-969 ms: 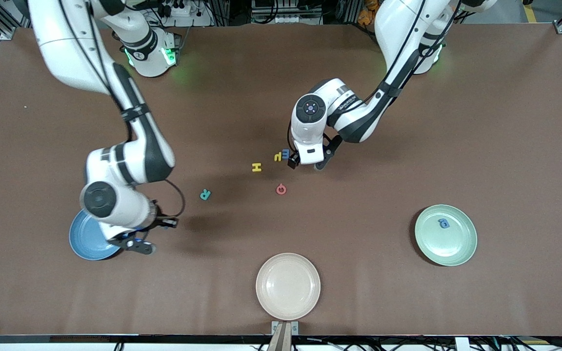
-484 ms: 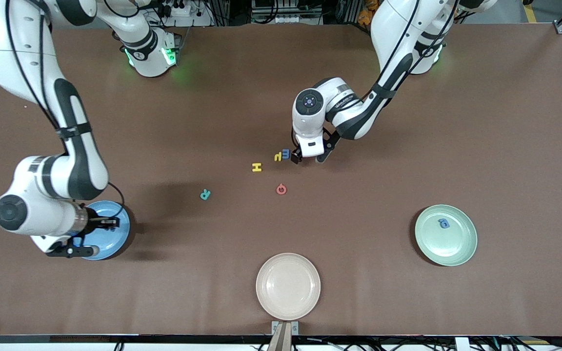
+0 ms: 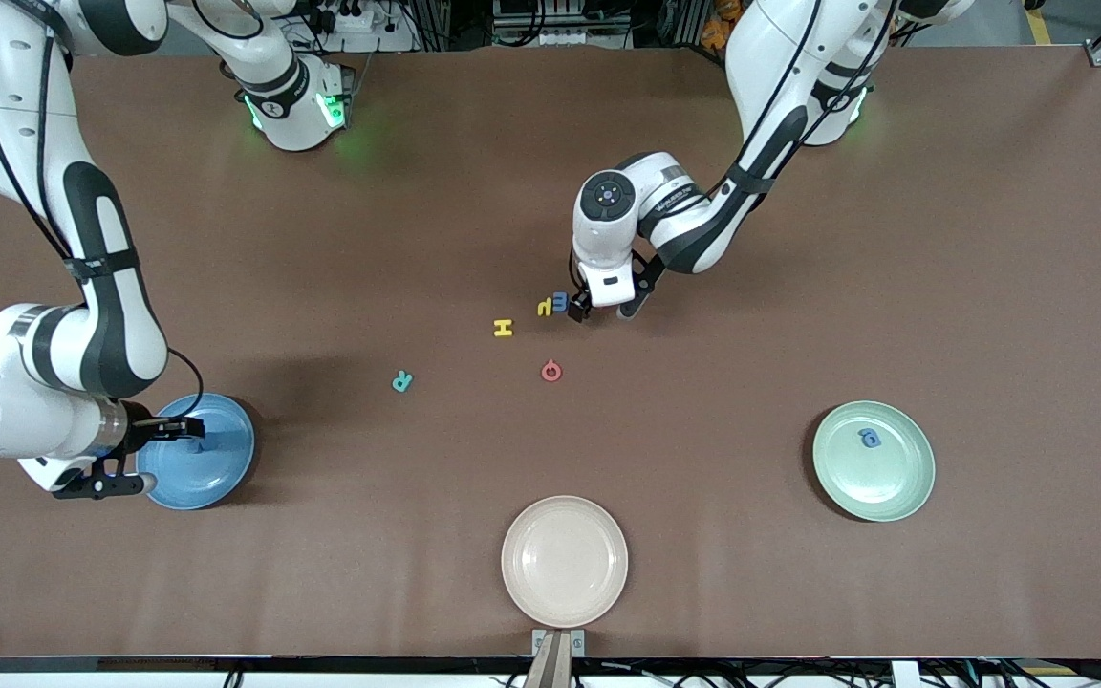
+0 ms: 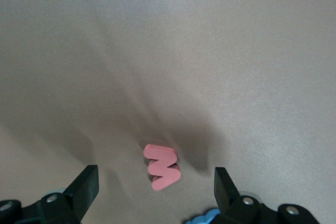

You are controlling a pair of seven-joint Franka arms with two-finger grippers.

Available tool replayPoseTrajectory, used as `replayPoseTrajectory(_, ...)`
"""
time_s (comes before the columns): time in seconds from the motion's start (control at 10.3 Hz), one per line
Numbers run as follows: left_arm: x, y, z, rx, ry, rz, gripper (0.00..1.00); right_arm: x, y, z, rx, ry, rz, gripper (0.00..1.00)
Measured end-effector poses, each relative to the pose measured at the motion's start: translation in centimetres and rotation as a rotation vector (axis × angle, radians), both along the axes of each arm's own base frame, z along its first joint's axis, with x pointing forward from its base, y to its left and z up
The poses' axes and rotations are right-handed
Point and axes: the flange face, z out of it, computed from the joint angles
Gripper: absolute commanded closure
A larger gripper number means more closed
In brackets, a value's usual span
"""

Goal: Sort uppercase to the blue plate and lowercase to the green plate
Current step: 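Drop the M onto the blue plate while the left gripper grasps pink m, then carry the pink m to the green plate while the right gripper grasps Q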

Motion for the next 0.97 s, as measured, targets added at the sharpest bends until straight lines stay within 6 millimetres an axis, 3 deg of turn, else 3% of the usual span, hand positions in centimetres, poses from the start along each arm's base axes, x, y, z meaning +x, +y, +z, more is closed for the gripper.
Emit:
replayPoseTrajectory(0.19, 0.0, 0.1, -0.4, 0.002, 0.003, 0.002, 0.2, 0.1, 0.8, 0.0, 0.004, 0.001, 0.004, 0.0)
replayPoseTrajectory(0.39, 0.2, 0.2, -0.5, 0.006, -0.008, -0.008, 0.32, 0.2, 2.9, 0.0, -0.002, 0.002, -0.039, 0.0)
replayPoseTrajectory(0.58, 0.1, 0.3, -0.7, 0.01, -0.009, -0.011, 0.52, 0.3, 7.1, -0.1, -0.015, 0.005, -0.081, 0.0)
replayPoseTrajectory(0.77, 0.4, 0.1, -0.6, -0.001, -0.016, -0.01, 0.91, 0.1, 10.9, -0.2, -0.028, 0.007, -0.123, 0.0)
replayPoseTrajectory(0.87, 0.6, 0.0, -0.4, -0.006, -0.021, -0.009, 1.0, 0.0, 12.9, -0.2, -0.032, 0.008, -0.151, 0.0)
replayPoseTrajectory(0.97, 0.7, 0.0, -0.3, -0.008, -0.024, -0.008, 1.0, -0.3, 15.1, -0.2, -0.031, 0.01, -0.178, 0.0)
